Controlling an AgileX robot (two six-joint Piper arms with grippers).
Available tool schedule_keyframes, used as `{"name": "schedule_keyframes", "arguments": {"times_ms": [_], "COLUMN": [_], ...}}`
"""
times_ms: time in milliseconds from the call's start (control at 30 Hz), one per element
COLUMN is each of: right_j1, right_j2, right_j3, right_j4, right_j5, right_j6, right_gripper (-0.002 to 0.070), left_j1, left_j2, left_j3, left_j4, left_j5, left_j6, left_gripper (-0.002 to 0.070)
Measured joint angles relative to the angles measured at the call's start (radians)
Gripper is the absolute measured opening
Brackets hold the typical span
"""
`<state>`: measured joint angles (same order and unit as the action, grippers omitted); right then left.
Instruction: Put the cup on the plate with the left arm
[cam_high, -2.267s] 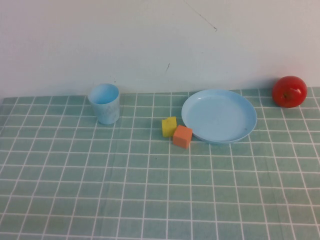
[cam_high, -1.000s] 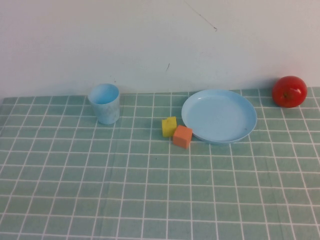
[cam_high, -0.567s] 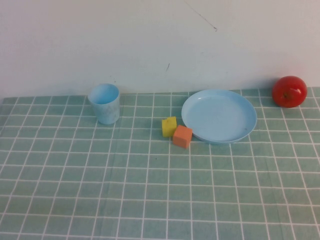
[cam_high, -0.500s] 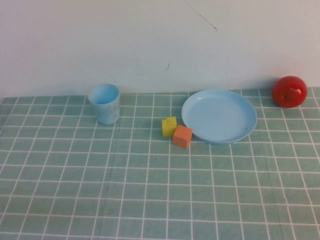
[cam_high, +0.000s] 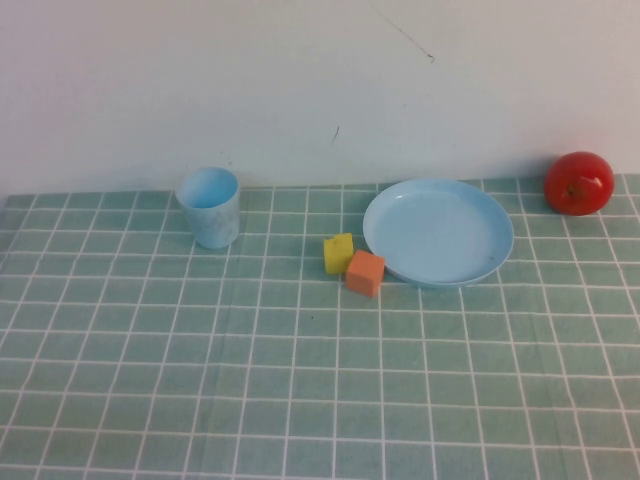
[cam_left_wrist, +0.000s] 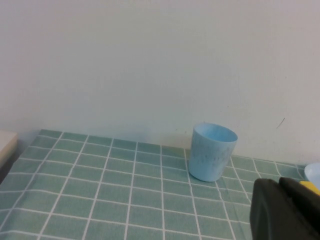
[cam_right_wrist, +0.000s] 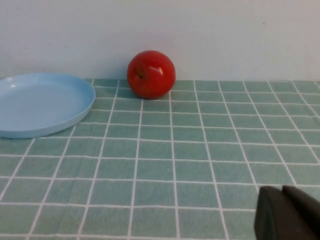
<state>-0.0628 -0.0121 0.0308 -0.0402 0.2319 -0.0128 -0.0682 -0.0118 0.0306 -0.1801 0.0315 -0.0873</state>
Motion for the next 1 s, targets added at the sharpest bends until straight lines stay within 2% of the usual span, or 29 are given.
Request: {"name": "schedule_keyframes", "arguments": {"times_ms": [833,1000], "right_j1": [0.0,0.0], "right_j2": [0.0,0.0], "right_j3": [0.0,0.0], "right_j4": [0.009,0.009], "right_j5": [0.005,0.099], "right_j6": [0.018,0.013], "right_gripper": [-0.0002,-0.0002], "left_j1": [0.0,0.0], "left_j2": [0.0,0.0], "left_j3": [0.0,0.0], "left_j4": [0.002,0.002], "left_j5": [0.062,0.064], "left_j6": [0.0,0.0], "left_gripper": [-0.0003,-0.0003]}}
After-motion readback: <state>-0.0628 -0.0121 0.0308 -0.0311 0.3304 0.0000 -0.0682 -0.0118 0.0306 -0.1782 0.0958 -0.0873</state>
